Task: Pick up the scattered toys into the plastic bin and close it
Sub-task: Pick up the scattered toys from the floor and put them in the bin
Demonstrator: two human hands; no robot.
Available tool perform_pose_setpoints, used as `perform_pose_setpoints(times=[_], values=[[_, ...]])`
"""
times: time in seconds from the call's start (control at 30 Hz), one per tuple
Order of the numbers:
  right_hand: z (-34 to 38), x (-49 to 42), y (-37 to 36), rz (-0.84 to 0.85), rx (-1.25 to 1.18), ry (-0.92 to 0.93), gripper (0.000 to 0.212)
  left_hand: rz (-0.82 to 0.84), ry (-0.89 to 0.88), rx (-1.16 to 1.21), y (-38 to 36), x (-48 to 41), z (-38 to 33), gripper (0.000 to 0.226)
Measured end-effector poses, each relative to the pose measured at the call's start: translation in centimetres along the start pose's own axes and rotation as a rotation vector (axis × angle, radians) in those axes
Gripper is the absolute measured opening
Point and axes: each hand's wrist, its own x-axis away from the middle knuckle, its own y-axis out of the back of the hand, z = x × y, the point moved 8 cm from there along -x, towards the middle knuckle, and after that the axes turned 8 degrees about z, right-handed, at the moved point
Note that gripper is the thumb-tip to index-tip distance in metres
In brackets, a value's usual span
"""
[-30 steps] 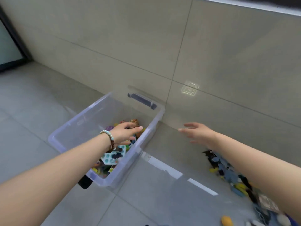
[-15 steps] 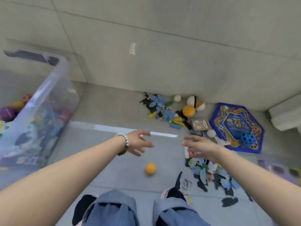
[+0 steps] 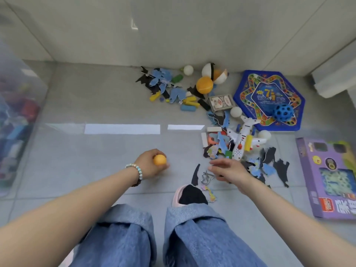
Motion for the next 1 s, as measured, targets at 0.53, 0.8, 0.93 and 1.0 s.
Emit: perform_pose_setpoints(times=[0.53, 0.8, 0.93, 1.0], values=[[-3.6, -0.7, -1.8, -0.305, 0.354, 0.072, 0.023, 0.221, 0.162, 0.852, -5.0, 0.1, -1.7, 0.012], [-2.0, 0.3, -1.1, -0.157, -0.179, 0.032, 0.015, 0.297, 0.208, 0.989, -6.0, 0.4, -1.9, 0.017], [2.6, 2.2, -3.5, 0.023, -0.270, 0.147, 0.009, 0.417, 0.274, 1.031, -7.7, 0.9, -2.5, 0.028], [3.9, 2.8, -4.4, 0.105, -0.219, 0.189, 0.011, 0.485, 0.282, 1.068, -8.4, 1.1, -3.0, 0.035]])
